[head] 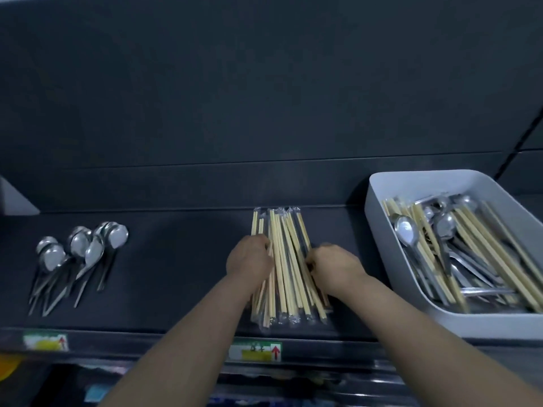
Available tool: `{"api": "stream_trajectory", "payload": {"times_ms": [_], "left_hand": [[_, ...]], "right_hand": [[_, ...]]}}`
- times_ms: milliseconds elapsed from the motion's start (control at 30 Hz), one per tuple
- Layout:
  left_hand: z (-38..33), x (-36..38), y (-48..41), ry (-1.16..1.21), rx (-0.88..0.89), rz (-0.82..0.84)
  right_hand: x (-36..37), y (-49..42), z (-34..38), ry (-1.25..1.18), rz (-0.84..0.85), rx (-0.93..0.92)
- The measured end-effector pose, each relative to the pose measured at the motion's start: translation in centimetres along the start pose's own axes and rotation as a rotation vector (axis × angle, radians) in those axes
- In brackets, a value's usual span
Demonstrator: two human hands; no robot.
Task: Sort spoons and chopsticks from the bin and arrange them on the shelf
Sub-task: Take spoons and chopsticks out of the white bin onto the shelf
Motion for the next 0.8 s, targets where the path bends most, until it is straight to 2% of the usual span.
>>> {"api": "stream_trajectory", "payload": {"times_ms": [167,367,633,800], "left_hand": [[-3.3,-1.4,-0.4,0.071,0.142,-0.104],[-12.8,-1.3,-0.6,0.085,0.355,-0.109],[-23.5,2.6,1.2,0.067,0.492,-0.082],[-26.2,4.4,1.5,-0.032,0.479,-0.069]], "right_hand": [[-3.6,1.9,-0.5,0.140,-0.240,0.014],[-8.3,6.4,-6.4,0.131,-0.438,0.157],[-8.8,11.4,-18.6,-0.049,-0.368,0.428],[-7.9,10.7,-23.3,-0.129,-0.268,0.467]]}}
Point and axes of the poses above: each hand's wrist, its own y-axis away from the middle knuckle, its own x-axis out of the palm, z = x × y, the point moved 7 cm from there along -y, towards the middle knuckle, and after that the axes turned 14 degrees about z, right-handed, at the moved point
